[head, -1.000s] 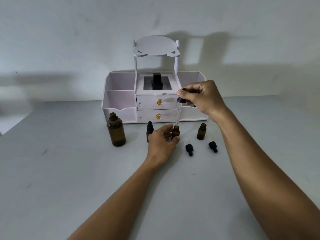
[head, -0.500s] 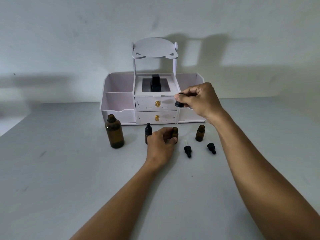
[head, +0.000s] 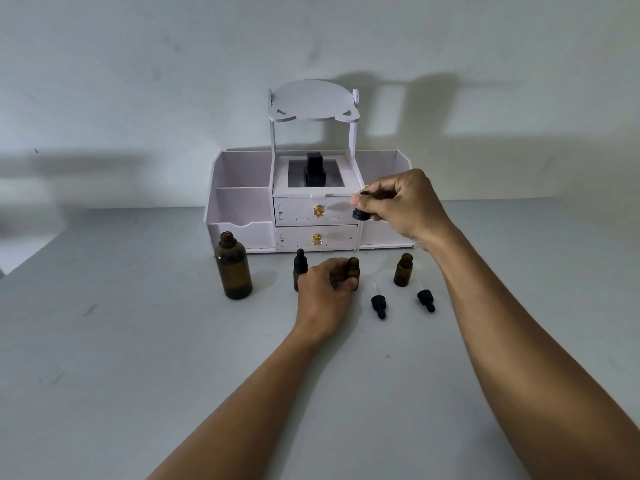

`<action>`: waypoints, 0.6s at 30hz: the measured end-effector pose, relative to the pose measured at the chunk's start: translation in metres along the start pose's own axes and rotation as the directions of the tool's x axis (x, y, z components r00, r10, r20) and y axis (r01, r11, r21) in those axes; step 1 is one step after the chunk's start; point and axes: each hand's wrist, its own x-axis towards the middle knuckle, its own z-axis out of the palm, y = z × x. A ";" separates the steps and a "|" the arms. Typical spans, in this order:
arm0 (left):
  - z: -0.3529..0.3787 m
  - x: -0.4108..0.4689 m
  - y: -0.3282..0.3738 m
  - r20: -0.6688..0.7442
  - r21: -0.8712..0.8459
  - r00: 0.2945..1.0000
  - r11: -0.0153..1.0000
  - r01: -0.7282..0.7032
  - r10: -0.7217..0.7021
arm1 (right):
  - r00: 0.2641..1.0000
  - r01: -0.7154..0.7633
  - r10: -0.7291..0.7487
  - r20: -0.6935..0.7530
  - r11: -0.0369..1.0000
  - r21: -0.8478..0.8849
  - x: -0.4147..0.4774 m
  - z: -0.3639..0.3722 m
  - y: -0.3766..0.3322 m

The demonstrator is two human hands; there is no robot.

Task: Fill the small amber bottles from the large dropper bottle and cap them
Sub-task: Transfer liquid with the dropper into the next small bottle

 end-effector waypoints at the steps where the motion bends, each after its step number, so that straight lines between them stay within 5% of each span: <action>1: 0.001 0.000 -0.001 0.003 0.002 1.000 1.000 0.005 -0.005 | 1.000 -0.004 0.004 -0.003 1.000 0.008 -0.001 -0.001 -0.001; 11: -0.016 -0.026 0.002 0.037 0.068 0.999 0.998 0.008 -0.010 | 0.978 0.139 -0.114 -0.173 0.981 0.139 -0.003 -0.021 -0.029; 18: -0.068 -0.040 0.008 -0.185 0.060 0.960 0.978 -0.202 0.209 | 0.978 0.195 -0.160 -0.131 0.925 0.325 -0.005 0.007 -0.062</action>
